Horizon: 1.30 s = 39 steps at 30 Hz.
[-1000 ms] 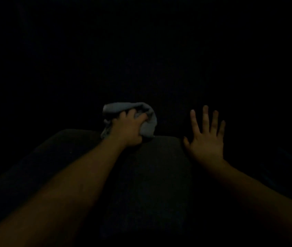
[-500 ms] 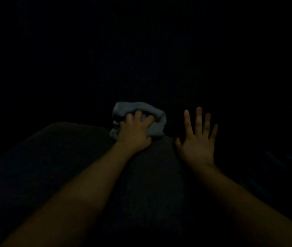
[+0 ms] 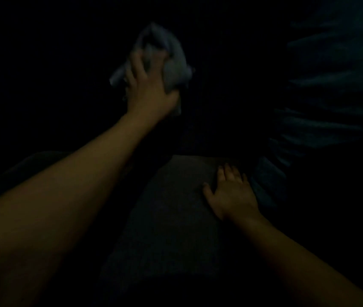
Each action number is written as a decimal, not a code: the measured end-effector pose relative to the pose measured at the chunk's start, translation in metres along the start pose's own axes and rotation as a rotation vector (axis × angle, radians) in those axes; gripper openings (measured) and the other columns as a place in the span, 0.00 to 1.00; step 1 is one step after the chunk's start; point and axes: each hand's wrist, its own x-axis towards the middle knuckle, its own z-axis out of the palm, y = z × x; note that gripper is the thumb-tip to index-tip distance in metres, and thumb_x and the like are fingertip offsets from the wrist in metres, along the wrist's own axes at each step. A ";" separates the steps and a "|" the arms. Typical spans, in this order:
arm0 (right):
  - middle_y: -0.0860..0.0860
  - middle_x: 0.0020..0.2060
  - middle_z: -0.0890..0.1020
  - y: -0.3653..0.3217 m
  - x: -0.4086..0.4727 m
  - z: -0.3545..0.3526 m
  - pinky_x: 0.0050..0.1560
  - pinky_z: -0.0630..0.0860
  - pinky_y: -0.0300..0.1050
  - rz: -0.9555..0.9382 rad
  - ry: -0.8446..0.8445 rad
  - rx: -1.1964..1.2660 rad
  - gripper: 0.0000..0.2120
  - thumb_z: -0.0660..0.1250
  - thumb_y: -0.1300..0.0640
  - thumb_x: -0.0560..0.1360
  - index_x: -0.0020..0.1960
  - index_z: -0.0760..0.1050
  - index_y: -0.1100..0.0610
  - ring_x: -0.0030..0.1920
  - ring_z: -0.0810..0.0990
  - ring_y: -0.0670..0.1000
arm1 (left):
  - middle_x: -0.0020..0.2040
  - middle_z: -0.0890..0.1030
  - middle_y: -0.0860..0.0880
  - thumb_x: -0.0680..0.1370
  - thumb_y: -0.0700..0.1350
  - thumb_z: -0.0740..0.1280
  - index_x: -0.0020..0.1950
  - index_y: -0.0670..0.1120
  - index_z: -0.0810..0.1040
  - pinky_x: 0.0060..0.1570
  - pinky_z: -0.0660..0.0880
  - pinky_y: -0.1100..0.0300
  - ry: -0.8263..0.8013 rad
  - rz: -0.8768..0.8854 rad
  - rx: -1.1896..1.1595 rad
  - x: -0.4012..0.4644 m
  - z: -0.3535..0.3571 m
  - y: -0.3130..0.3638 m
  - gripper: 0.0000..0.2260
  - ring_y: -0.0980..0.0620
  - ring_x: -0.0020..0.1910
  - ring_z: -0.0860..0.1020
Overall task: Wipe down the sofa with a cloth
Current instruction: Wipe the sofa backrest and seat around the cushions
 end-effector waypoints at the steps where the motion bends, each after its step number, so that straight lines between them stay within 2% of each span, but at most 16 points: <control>1: 0.56 0.77 0.52 0.001 -0.001 0.001 0.76 0.46 0.51 -0.001 0.030 0.017 0.35 0.45 0.38 0.79 0.78 0.48 0.59 0.77 0.49 0.55 | 0.77 0.50 0.43 0.70 0.57 0.64 0.73 0.57 0.60 0.68 0.59 0.38 0.055 -0.028 -0.011 0.016 0.000 0.013 0.32 0.35 0.73 0.52; 4: 0.57 0.76 0.57 0.005 -0.002 0.003 0.76 0.50 0.48 0.005 0.113 0.090 0.31 0.48 0.43 0.80 0.76 0.54 0.61 0.76 0.54 0.55 | 0.77 0.51 0.45 0.70 0.59 0.62 0.72 0.60 0.60 0.66 0.58 0.36 0.086 -0.056 0.139 0.022 0.020 0.026 0.31 0.35 0.72 0.55; 6: 0.58 0.75 0.59 0.005 -0.001 0.006 0.75 0.52 0.48 -0.006 0.143 0.091 0.30 0.50 0.46 0.80 0.76 0.56 0.62 0.75 0.56 0.55 | 0.78 0.51 0.42 0.71 0.56 0.63 0.75 0.58 0.58 0.67 0.57 0.36 -0.071 0.038 0.299 -0.023 0.057 0.012 0.33 0.33 0.72 0.54; 9: 0.59 0.75 0.60 0.006 -0.001 0.008 0.75 0.52 0.48 -0.012 0.141 0.118 0.29 0.51 0.48 0.79 0.75 0.56 0.63 0.75 0.57 0.56 | 0.75 0.54 0.42 0.73 0.55 0.64 0.75 0.58 0.57 0.62 0.64 0.38 -0.432 0.271 0.454 -0.094 0.094 -0.004 0.31 0.36 0.69 0.58; 12: 0.60 0.74 0.62 0.007 -0.003 0.008 0.74 0.53 0.46 -0.006 0.180 0.126 0.29 0.53 0.49 0.78 0.74 0.59 0.64 0.74 0.59 0.56 | 0.72 0.57 0.42 0.73 0.53 0.64 0.73 0.57 0.59 0.56 0.69 0.40 -0.517 0.398 0.454 -0.074 0.083 -0.003 0.30 0.37 0.65 0.61; 14: 0.60 0.72 0.65 0.007 -0.006 0.005 0.73 0.56 0.45 0.007 0.196 0.127 0.27 0.54 0.50 0.77 0.72 0.63 0.65 0.72 0.63 0.57 | 0.72 0.58 0.41 0.71 0.50 0.65 0.73 0.55 0.60 0.57 0.70 0.40 -0.436 0.432 0.429 -0.049 0.060 0.012 0.31 0.36 0.66 0.62; 16: 0.62 0.68 0.70 0.006 -0.010 0.002 0.70 0.61 0.45 0.013 0.212 0.144 0.24 0.55 0.52 0.77 0.67 0.69 0.66 0.68 0.68 0.58 | 0.74 0.58 0.39 0.69 0.50 0.65 0.74 0.55 0.61 0.63 0.67 0.42 -0.176 0.365 0.317 -0.022 0.041 0.038 0.33 0.34 0.68 0.61; 19: 0.64 0.46 0.81 0.005 -0.013 0.004 0.52 0.75 0.48 -0.020 0.348 0.175 0.15 0.59 0.57 0.72 0.44 0.79 0.67 0.49 0.79 0.61 | 0.76 0.55 0.39 0.70 0.53 0.63 0.76 0.55 0.60 0.67 0.63 0.46 0.087 0.216 0.138 0.019 0.033 0.088 0.34 0.37 0.71 0.60; 21: 0.62 0.38 0.81 0.006 -0.014 0.005 0.44 0.77 0.47 -0.035 0.387 0.185 0.11 0.62 0.58 0.69 0.36 0.78 0.66 0.42 0.80 0.61 | 0.77 0.53 0.43 0.70 0.52 0.63 0.75 0.57 0.60 0.67 0.62 0.42 -0.004 0.229 0.240 0.025 0.043 0.109 0.33 0.38 0.72 0.58; 23: 0.61 0.35 0.80 0.008 -0.015 0.004 0.41 0.77 0.46 -0.080 0.415 0.152 0.06 0.69 0.61 0.67 0.35 0.77 0.65 0.38 0.80 0.60 | 0.77 0.55 0.45 0.71 0.50 0.64 0.74 0.56 0.62 0.67 0.59 0.38 -0.175 0.394 0.391 0.001 0.074 0.104 0.31 0.37 0.73 0.57; 26: 0.62 0.45 0.81 0.009 -0.013 0.006 0.47 0.75 0.47 -0.009 0.342 0.179 0.09 0.64 0.59 0.71 0.44 0.78 0.65 0.46 0.79 0.60 | 0.69 0.70 0.42 0.73 0.49 0.61 0.67 0.50 0.74 0.59 0.66 0.36 -0.409 0.828 0.506 -0.068 0.115 0.049 0.22 0.33 0.64 0.69; 27: 0.61 0.48 0.80 0.010 -0.011 0.009 0.50 0.73 0.46 0.015 0.327 0.186 0.12 0.61 0.57 0.72 0.48 0.78 0.64 0.49 0.79 0.59 | 0.66 0.73 0.43 0.73 0.49 0.63 0.63 0.50 0.77 0.52 0.70 0.38 -0.481 0.858 0.538 -0.084 0.117 0.027 0.19 0.35 0.60 0.72; 29: 0.59 0.51 0.79 0.012 -0.009 0.010 0.51 0.72 0.45 0.022 0.330 0.166 0.13 0.59 0.55 0.74 0.49 0.77 0.62 0.51 0.78 0.57 | 0.66 0.72 0.45 0.71 0.50 0.67 0.63 0.53 0.75 0.47 0.69 0.44 -0.550 0.791 0.587 -0.088 0.099 0.000 0.20 0.38 0.58 0.71; 31: 0.59 0.53 0.80 0.012 -0.008 0.009 0.52 0.72 0.44 0.024 0.313 0.163 0.13 0.59 0.55 0.74 0.49 0.78 0.62 0.53 0.78 0.57 | 0.69 0.65 0.48 0.74 0.52 0.65 0.68 0.57 0.69 0.53 0.67 0.44 -0.616 0.723 0.670 -0.072 0.063 -0.018 0.22 0.40 0.62 0.67; 36: 0.62 0.50 0.80 0.001 -0.020 -0.015 0.54 0.73 0.48 -0.001 0.219 0.073 0.13 0.61 0.57 0.75 0.47 0.78 0.66 0.52 0.78 0.60 | 0.73 0.60 0.44 0.72 0.47 0.66 0.72 0.57 0.66 0.66 0.63 0.41 -0.492 0.271 0.488 -0.042 -0.080 -0.103 0.29 0.35 0.67 0.63; 39: 0.58 0.58 0.78 -0.040 -0.027 -0.031 0.60 0.70 0.46 -0.074 0.092 -0.042 0.16 0.56 0.54 0.79 0.56 0.77 0.62 0.60 0.74 0.57 | 0.69 0.63 0.42 0.64 0.55 0.62 0.68 0.63 0.64 0.65 0.64 0.38 -0.477 0.087 0.414 -0.031 -0.145 -0.153 0.30 0.33 0.64 0.66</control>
